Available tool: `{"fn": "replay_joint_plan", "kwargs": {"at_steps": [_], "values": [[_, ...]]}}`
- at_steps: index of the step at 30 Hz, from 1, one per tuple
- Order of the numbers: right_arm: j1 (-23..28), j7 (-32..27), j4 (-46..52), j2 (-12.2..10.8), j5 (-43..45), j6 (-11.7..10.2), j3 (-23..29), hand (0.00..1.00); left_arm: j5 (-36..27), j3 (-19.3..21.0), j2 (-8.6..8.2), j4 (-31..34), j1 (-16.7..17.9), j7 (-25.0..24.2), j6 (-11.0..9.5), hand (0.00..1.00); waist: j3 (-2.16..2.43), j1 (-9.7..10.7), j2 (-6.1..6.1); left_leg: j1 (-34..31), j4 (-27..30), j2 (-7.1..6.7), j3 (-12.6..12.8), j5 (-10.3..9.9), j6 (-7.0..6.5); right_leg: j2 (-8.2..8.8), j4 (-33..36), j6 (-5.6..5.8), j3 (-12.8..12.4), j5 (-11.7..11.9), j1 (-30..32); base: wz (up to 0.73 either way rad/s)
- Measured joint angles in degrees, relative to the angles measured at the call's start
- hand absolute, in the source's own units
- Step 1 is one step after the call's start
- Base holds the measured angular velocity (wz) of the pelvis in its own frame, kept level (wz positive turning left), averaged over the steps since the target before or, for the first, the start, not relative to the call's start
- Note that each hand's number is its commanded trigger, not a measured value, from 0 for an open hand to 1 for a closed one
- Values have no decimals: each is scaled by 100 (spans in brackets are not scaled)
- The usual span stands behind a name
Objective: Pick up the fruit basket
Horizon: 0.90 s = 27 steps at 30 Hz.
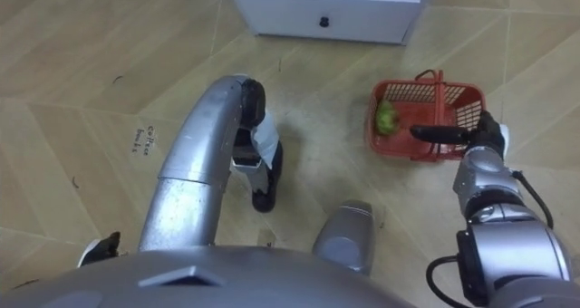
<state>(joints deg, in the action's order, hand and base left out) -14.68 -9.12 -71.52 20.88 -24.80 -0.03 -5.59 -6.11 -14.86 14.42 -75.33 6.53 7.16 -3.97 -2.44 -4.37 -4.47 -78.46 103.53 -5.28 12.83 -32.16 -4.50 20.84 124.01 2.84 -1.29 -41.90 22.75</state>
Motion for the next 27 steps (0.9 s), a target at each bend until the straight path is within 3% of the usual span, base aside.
{"fn": "replay_joint_plan", "kwargs": {"at_steps": [18,19,20,21,27], "values": [[-56,389,-198,1,59,22,-213,0,-114,-195,-1,-18,-19,-256,38,0,22,-224,161,-28,7,77,8,14,25,-34,88,9,-37,-3,108,-1],[-62,397,-196,1,59,22,-213,14,-114,-217,-1,-18,-19,-267,39,0,22,-231,161,-29,7,77,8,15,25,-34,88,9,-37,-3,109,0],[-80,410,-196,1,59,22,-214,85,-114,-228,-1,-18,-18,-288,41,0,22,-234,161,-32,7,76,8,14,25,-34,86,9,-36,-3,110,0],[-103,418,-195,2,59,20,-214,100,-114,-228,-1,-18,-19,-292,41,0,22,-234,161,-33,8,76,8,14,25,-34,86,9,-36,-3,111,0],[-106,429,-150,3,117,14,-219,100,-120,-250,-1,-18,-10,-300,42,0,24,-232,163,-34,7,78,8,14,25,-38,87,9,-42,-3,113,0]]}}
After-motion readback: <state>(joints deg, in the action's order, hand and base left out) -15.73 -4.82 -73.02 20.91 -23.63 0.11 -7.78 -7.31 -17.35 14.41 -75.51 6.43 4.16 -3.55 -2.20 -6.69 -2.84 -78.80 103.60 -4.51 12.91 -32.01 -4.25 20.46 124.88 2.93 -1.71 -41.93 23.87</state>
